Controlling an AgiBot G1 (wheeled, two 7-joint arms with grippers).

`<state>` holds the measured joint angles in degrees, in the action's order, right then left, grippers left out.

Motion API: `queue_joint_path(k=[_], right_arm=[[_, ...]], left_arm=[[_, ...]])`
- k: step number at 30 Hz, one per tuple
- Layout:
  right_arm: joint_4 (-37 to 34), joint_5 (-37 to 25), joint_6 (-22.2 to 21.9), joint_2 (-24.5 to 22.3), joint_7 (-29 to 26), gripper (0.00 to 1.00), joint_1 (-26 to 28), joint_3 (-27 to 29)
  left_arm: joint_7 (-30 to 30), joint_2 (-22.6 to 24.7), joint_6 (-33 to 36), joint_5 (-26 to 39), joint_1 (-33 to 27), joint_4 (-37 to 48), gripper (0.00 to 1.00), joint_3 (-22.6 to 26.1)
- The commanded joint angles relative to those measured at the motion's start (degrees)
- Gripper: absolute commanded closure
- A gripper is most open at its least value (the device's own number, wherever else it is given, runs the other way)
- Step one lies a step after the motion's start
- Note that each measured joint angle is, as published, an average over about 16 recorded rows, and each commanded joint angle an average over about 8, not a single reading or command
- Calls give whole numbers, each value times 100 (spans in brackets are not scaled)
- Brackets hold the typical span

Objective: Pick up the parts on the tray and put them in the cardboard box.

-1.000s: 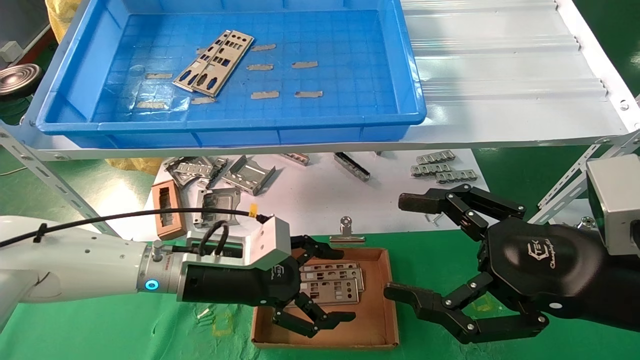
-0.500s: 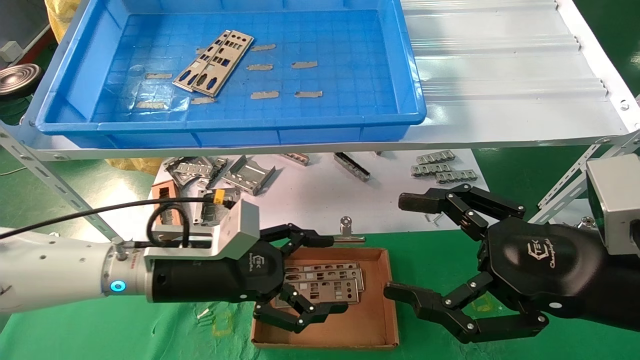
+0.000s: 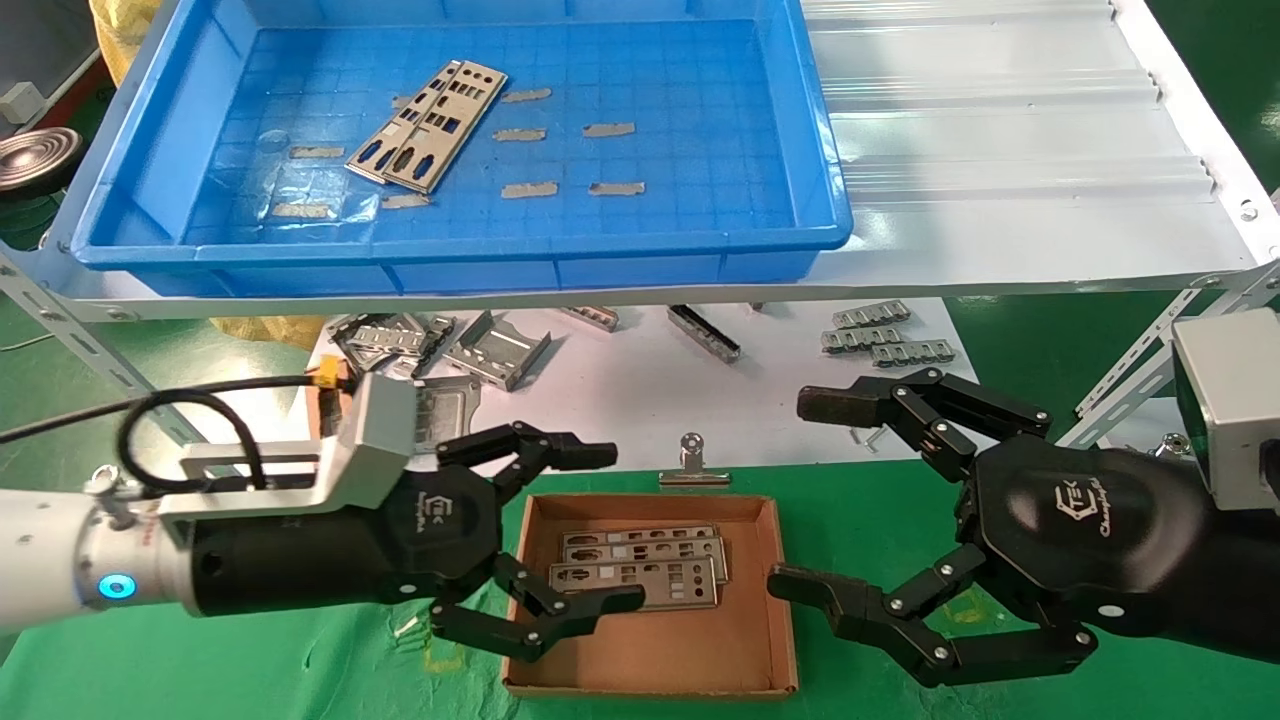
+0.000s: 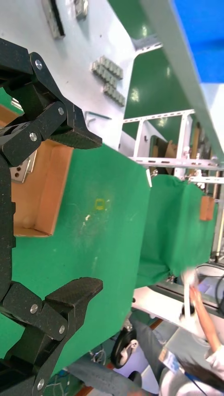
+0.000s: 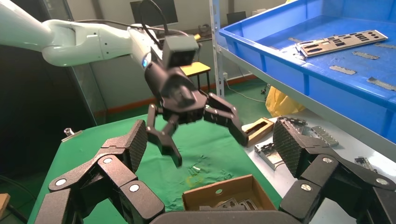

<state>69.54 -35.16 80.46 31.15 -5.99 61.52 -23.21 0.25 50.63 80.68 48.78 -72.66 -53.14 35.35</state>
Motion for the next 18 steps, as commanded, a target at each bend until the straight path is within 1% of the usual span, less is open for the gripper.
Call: queue_joint_path(k=[1, 18], right_arm=[[0, 0, 0, 0, 0, 0, 0, 0], [0, 0, 0, 0, 0, 0, 0, 0]], left_arm=[[-66, -94, 30, -41, 66, -122, 0, -116], [-623, -884, 284, -392, 628, -1157, 0, -1094]])
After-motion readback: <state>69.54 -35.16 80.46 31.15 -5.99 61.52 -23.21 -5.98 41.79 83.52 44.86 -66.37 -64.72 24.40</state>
